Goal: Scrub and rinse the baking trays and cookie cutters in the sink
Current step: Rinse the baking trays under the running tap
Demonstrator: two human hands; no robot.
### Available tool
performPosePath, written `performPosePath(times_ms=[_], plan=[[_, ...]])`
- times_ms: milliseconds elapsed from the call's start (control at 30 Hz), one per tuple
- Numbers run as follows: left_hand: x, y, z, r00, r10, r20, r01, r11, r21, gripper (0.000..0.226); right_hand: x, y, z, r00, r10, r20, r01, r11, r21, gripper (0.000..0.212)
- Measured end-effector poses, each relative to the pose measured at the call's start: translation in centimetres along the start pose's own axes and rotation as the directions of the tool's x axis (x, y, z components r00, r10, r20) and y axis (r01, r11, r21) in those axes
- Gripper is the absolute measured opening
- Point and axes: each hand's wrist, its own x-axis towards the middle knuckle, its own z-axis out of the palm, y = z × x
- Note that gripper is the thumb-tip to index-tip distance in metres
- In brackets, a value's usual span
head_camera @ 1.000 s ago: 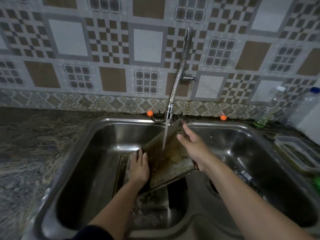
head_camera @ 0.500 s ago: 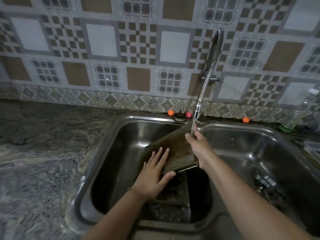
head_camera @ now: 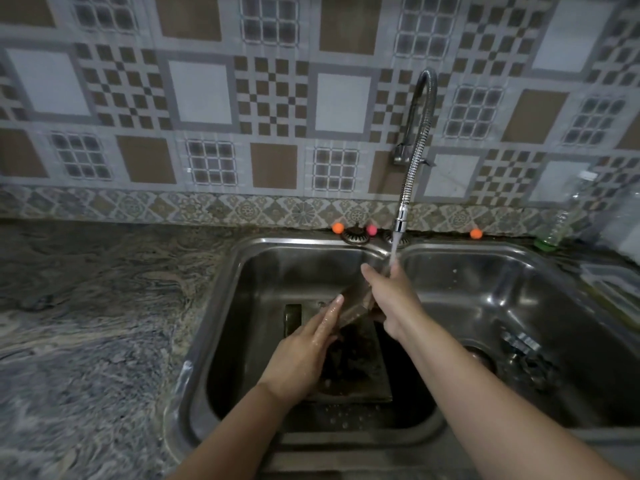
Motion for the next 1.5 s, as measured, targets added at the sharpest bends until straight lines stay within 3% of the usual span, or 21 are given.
performPosePath(times_ms=[100,167,233,300,400,467,600,733,933,1100,1167,1267,1333,1400,1500], plan=[[0.3,-0.4,-1.3,0.982,-0.117,-0.146,0.088,0.978,-0.190,0.087,-0.6,-0.6,1.2,0.994,-0.010,0.107,0.013,1.000,-0.028,0.095],[0.7,-0.6,-2.0,0.941,-0.215,-0.262,0.135,0.946,-0.294,0.083,-1.3,-0.2,1.7,0.989,-0.042,0.144,0.063,0.987,-0.146,0.078],[1.0,-0.6,-2.5,0.896,-0.285,-0.339,0.150,0.916,-0.373,0.073,-1.7,1.4,1.2,0.987,-0.117,0.109,0.150,0.915,-0.375,0.059],[1.0,-0.3,-2.6,0.864,-0.330,-0.380,0.141,0.884,-0.447,0.068,-2.3,3.0,0.3,0.975,-0.185,0.121,0.221,0.789,-0.573,0.057],[1.2,0.1,-2.9,0.769,-0.499,-0.399,0.187,0.774,-0.605,0.070,-2.5,4.2,-0.9,0.954,-0.256,0.158,0.298,0.724,-0.623,0.062],[1.5,-0.1,-3.2,0.705,-0.610,-0.362,0.219,0.672,-0.707,0.067,-2.4,4.1,-1.8,0.950,-0.211,0.231,0.311,0.733,-0.606,0.063],[2.0,-1.3,-3.4,0.647,-0.709,-0.281,0.257,0.549,-0.795,0.053,-2.4,3.4,-2.5,0.902,-0.176,0.395,0.397,0.700,-0.594,0.065],[1.9,-2.5,-2.1,0.557,-0.819,-0.138,0.362,0.389,-0.847,0.050,-2.1,1.5,-2.6,0.887,-0.295,0.356,0.462,0.571,-0.678,0.061],[3.0,-0.3,2.8,0.613,-0.784,0.098,0.477,0.269,-0.837,0.049,-1.3,-3.6,-6.7,0.875,-0.229,0.426,0.469,0.188,-0.863,0.058],[6.5,5.0,7.1,0.594,-0.752,0.286,0.578,0.152,-0.802,0.039,-0.1,-6.4,-13.6,0.921,-0.095,0.377,0.384,0.064,-0.921,0.062],[8.0,7.6,8.8,0.613,-0.730,0.303,0.622,0.208,-0.755,0.039,0.4,-7.2,-16.9,0.925,-0.119,0.361,0.369,0.057,-0.928,0.063],[9.7,10.7,10.9,0.721,-0.664,0.199,0.654,0.555,-0.514,0.045,1.3,-8.6,-21.4,0.923,-0.176,0.342,0.344,-0.024,-0.939,0.061],[10.6,11.7,12.6,0.788,-0.573,0.225,0.615,0.727,-0.305,0.053,2.0,-9.3,-23.9,0.921,-0.203,0.334,0.321,-0.095,-0.942,0.060],[11.5,11.8,14.6,0.773,-0.560,0.298,0.604,0.794,-0.075,0.062,2.6,-9.4,-25.7,0.916,-0.231,0.329,0.297,-0.161,-0.941,0.059],[12.5,12.2,16.7,0.724,-0.598,0.344,0.573,0.799,0.182,0.067,4.1,-7.0,-27.3,0.904,-0.262,0.337,0.292,-0.198,-0.936,0.059]])
